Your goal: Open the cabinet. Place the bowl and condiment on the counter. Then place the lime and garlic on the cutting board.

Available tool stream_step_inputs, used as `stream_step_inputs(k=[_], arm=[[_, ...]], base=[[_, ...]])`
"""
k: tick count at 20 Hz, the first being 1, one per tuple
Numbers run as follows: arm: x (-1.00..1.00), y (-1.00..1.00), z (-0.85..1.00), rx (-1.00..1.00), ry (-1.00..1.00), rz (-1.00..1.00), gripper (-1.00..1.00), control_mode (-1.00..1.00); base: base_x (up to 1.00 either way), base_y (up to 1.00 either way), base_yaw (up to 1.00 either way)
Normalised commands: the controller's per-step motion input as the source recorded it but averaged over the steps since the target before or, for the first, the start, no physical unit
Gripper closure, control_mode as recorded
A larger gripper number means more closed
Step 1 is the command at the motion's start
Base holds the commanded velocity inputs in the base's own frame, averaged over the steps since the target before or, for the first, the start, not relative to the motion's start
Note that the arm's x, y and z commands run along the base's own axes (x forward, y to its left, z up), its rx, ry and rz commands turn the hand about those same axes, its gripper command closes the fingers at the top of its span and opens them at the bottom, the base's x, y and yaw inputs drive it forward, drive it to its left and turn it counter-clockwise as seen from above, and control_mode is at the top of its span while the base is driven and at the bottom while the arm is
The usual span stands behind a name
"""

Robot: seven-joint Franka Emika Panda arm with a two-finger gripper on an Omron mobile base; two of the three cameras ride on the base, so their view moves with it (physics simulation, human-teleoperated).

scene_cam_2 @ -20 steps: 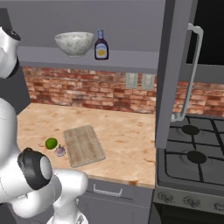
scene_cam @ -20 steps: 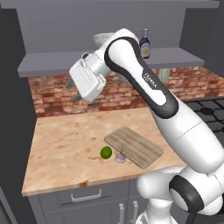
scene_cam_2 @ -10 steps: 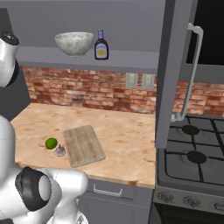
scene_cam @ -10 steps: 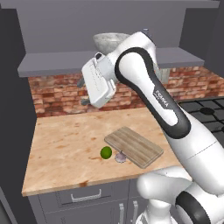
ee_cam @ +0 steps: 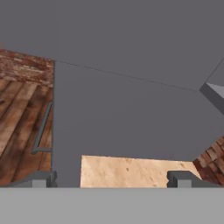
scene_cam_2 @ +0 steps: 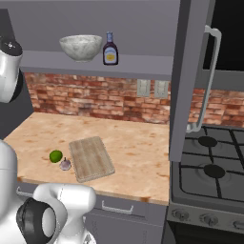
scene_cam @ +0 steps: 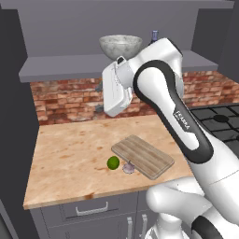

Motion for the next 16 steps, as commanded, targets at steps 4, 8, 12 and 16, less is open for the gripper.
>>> stream_step_inputs(k=[4, 8, 12, 16], arm=[[-0.05, -0.23, 0.00, 0.01, -0.08, -0.29, -1.00, -1.00], [-0.09, -0.23, 0.00, 0.00, -0.09, -0.31, -1.00, -1.00], [-0.10, -0.24, 0.05, 0.02, -0.09, -0.32, -1.00, -1.00], [-0.13, -0.26, 0.12, 0.04, -0.11, -0.30, -1.00, -1.00]], base=[[0.00, 0.00, 0.00], [0.00, 0.00, 0.00], [0.00, 0.00, 0.00], [0.00, 0.00, 0.00]])
